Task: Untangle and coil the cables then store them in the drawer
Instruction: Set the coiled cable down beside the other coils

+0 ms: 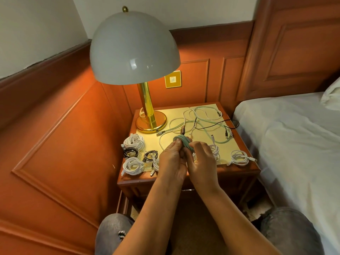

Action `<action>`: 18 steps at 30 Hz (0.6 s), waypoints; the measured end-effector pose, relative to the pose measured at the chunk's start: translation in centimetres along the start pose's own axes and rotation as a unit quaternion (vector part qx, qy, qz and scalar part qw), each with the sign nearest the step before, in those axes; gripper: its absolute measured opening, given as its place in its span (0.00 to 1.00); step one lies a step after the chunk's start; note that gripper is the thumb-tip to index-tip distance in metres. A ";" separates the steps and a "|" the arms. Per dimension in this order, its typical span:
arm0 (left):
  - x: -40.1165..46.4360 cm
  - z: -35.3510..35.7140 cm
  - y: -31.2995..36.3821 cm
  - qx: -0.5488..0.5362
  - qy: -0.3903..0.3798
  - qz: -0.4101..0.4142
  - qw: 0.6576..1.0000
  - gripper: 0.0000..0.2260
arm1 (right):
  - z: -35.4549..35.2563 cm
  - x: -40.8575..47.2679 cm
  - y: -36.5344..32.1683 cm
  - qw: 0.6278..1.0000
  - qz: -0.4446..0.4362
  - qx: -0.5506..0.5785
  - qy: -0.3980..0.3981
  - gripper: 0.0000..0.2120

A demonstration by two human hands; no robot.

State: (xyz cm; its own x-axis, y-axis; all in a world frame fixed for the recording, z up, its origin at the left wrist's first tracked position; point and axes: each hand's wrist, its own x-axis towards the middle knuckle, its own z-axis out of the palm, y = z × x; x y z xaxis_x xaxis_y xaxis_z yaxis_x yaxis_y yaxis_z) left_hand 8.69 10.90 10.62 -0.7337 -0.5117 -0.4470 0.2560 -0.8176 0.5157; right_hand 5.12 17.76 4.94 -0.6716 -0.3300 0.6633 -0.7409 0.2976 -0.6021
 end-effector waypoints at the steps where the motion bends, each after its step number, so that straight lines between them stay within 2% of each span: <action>1: 0.0 0.1 -0.1 -0.008 0.007 0.002 1.000 0.08 | 0.0 0.2 0.1 1.000 -0.001 -0.005 -0.002 0.10; 4: 0.1 0.5 -0.4 -0.003 0.015 0.006 1.000 0.07 | -0.1 0.9 0.2 1.000 0.007 -0.014 0.002 0.08; 8: 0.4 0.7 0.2 0.058 -0.011 0.004 0.998 0.07 | 0.1 1.4 0.3 1.000 0.017 -0.010 0.014 0.05; 12: 0.0 0.4 1.7 0.191 -0.085 -0.056 0.976 0.12 | 0.1 2.0 1.7 0.995 0.093 -0.006 0.025 0.03; 14: -0.2 -0.6 2.3 0.286 -0.078 -0.022 0.955 0.13 | -0.8 2.6 2.8 0.994 0.109 0.005 0.032 0.03; 15: -0.2 -1.3 2.4 0.336 -0.071 0.022 0.939 0.13 | -1.5 3.0 3.1 0.993 0.113 0.017 0.026 0.03; 16: -0.2 -1.9 2.7 0.402 -0.066 0.088 0.909 0.12 | -2.3 3.5 3.3 0.992 0.122 0.031 0.010 0.03; 17: -0.2 -2.4 3.1 0.488 -0.066 0.174 0.853 0.12 | -3.1 4.0 3.3 0.990 0.134 0.046 -0.017 0.03; 18: 0.1 -2.7 3.4 0.576 -0.070 0.260 0.771 0.13 | -3.7 4.4 3.2 0.986 0.145 0.059 -0.053 0.03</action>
State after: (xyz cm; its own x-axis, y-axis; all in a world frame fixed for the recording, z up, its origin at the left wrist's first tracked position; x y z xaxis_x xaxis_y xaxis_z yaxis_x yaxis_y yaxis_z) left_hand 11.22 7.38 10.36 -0.8023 -0.5913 0.0820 -0.1311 0.3085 0.9421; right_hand -0.23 20.60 7.60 -0.8468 -0.3408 0.4085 -0.5077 0.2884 -0.8118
